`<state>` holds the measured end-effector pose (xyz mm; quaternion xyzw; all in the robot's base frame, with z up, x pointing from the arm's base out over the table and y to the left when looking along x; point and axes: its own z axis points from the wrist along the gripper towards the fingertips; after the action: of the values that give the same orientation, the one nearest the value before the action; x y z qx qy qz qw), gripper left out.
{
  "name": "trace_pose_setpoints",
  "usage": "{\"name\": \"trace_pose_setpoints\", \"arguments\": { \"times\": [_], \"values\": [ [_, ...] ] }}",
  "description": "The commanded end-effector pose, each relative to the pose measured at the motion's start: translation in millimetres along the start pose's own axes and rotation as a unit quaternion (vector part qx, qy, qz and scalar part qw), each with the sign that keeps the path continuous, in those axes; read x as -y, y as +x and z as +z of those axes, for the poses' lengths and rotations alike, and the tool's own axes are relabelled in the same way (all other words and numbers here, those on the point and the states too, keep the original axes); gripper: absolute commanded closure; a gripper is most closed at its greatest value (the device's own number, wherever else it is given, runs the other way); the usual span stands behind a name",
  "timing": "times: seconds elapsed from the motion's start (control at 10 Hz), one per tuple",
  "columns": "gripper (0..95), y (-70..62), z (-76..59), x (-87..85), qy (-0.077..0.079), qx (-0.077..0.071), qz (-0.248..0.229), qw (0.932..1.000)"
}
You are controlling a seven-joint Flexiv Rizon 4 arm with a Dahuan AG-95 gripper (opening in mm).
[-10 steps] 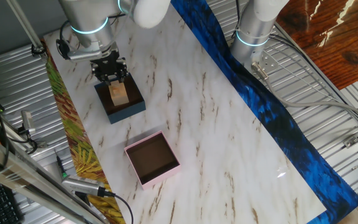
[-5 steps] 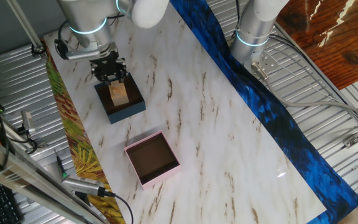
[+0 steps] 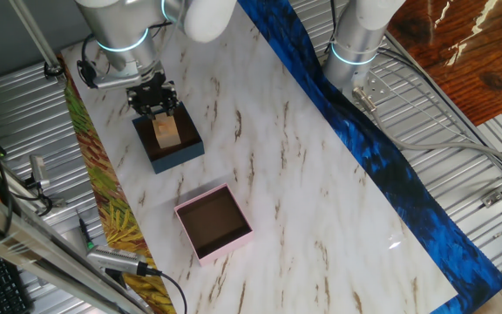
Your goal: Move an object from one box to another
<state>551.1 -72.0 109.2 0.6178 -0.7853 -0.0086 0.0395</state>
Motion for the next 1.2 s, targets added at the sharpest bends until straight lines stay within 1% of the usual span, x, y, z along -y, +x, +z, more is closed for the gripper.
{"name": "trace_pose_setpoints", "arguments": {
  "times": [0.1, 0.2, 0.3, 0.7, 1.0, 1.2],
  "values": [
    [57.0, 1.4, 3.2, 0.7, 0.001, -0.001, 0.007, 1.0],
    [57.0, 1.7, 3.6, 0.1, 0.002, -0.001, 0.01, 1.0],
    [38.0, 2.8, 5.4, -2.7, 0.01, 0.001, 0.017, 0.9998],
    [38.0, 5.0, 9.4, -6.8, 0.019, 0.001, 0.016, 0.9997],
    [38.0, 7.6, 20.8, -1.6, 0.022, 0.006, 0.009, 0.9997],
    [38.0, 8.0, 23.7, -0.4, 0.022, 0.007, 0.008, 0.9997]
  ]
}}
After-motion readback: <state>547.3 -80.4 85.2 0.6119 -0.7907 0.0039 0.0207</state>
